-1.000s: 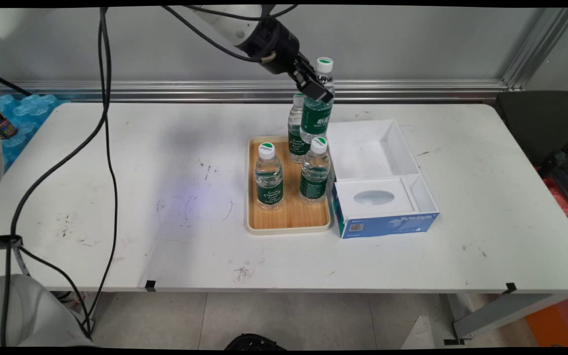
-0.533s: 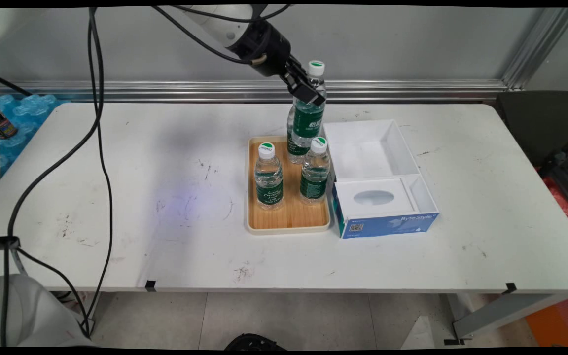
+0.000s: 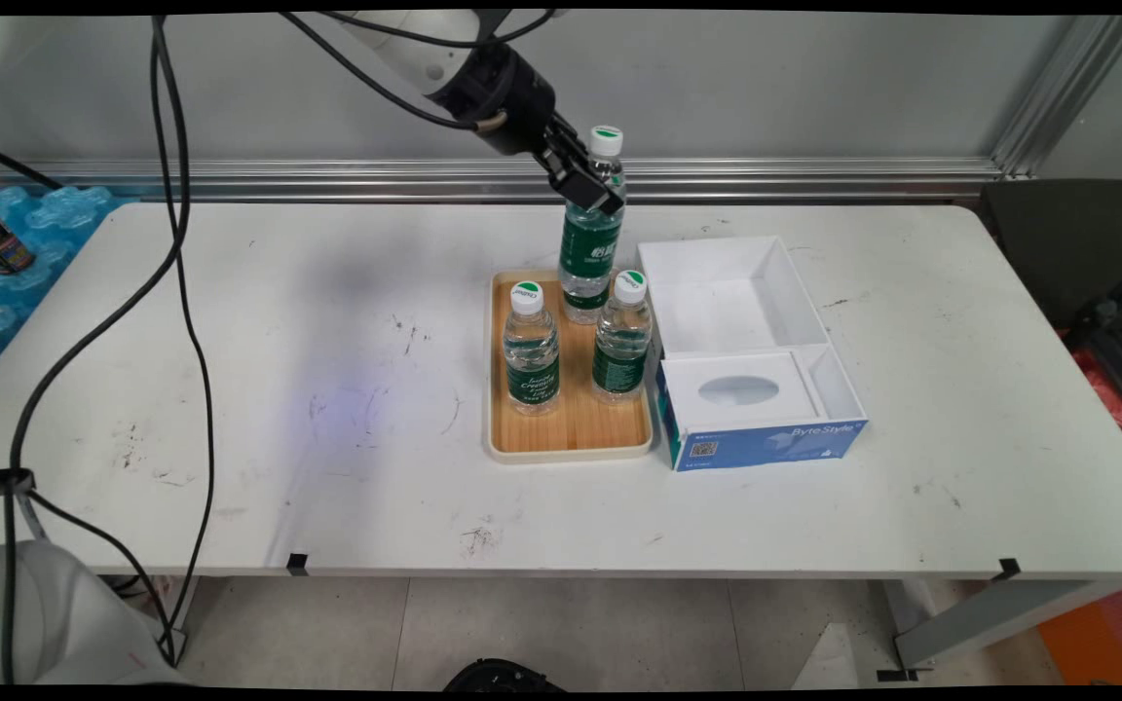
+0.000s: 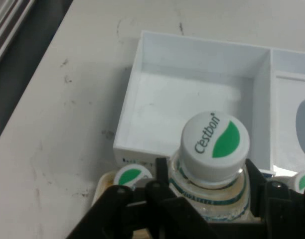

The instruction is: Place the picked object on the tray

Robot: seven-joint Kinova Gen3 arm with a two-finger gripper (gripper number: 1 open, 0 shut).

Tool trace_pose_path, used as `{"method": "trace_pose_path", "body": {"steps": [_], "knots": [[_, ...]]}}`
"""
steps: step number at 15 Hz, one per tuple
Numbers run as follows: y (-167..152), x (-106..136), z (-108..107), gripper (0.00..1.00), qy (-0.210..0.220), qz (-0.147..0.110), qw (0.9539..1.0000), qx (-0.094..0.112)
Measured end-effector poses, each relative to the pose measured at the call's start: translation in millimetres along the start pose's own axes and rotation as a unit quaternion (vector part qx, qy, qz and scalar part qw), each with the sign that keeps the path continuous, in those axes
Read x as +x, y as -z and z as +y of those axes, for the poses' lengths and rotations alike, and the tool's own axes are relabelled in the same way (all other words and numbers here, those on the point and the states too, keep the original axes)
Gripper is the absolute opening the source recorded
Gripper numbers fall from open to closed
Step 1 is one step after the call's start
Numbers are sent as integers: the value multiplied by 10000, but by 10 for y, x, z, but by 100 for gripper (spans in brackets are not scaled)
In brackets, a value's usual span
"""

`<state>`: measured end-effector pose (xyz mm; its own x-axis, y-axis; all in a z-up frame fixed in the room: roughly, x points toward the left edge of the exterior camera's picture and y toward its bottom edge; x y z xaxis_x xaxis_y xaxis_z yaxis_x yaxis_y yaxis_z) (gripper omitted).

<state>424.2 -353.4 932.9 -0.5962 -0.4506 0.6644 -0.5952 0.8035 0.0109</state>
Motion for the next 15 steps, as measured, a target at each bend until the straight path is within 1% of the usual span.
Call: {"method": "trace_pose_path", "body": {"steps": [4,10,15], "knots": [[55,-52,-16,0,-5,-77,10000,22],[158,-196,-52,0,-24,-155,9998,104],[256,-382,-93,0,-23,-96,9997,235]]}}
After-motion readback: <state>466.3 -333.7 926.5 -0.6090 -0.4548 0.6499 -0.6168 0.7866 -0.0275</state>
